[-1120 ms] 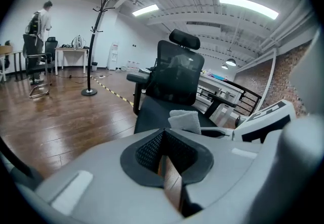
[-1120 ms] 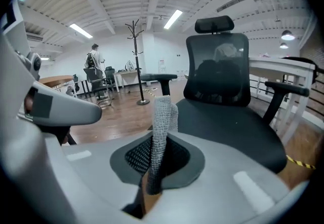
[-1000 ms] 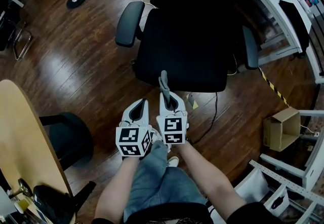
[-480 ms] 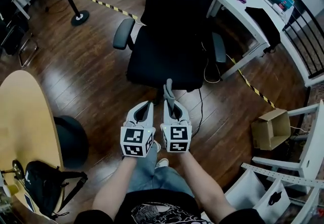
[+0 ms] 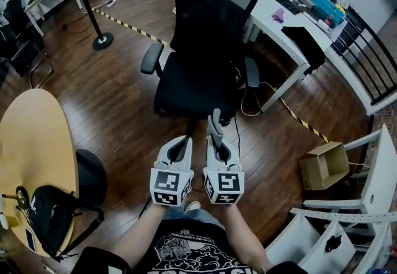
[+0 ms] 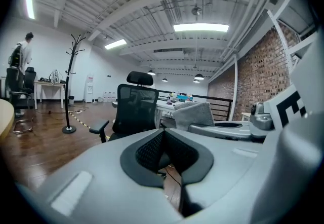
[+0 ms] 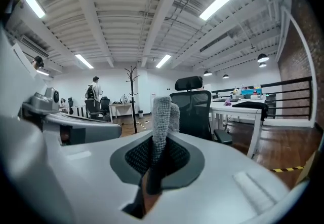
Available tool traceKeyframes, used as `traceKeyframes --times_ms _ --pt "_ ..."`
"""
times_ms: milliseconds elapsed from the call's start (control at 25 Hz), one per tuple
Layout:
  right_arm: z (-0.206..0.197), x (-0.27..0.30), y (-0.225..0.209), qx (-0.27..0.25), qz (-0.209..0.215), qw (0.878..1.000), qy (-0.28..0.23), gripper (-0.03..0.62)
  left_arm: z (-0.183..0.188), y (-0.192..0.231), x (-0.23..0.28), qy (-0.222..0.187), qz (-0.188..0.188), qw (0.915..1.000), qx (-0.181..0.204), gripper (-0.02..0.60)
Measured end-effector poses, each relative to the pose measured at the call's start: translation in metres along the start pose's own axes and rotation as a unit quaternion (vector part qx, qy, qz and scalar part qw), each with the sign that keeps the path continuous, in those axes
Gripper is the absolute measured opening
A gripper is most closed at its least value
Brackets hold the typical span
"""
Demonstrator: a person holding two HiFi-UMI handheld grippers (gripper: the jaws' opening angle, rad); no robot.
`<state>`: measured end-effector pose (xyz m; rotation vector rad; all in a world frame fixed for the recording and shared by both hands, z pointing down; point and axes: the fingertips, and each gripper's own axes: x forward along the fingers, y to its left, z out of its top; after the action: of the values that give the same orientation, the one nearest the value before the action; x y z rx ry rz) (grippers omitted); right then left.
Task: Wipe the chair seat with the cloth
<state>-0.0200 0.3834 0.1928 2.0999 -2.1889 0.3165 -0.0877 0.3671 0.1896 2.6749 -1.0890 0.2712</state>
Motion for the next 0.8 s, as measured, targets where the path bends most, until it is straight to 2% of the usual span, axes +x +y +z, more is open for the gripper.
traceKeyframes --times_ms 440,800 --pt "0.026 -0.033 -0.001 -0.008 0.007 1.0 -0.013 0.006 0.014 -0.05 -0.016 0.001 -0.037 0.9991 0.021 0.005" --pt "0.03 -0.033 0.002 -0.007 0.0 1.0 -0.014 0.008 0.013 -0.045 -0.015 0.009 -0.042 0.999 0.011 0.005"
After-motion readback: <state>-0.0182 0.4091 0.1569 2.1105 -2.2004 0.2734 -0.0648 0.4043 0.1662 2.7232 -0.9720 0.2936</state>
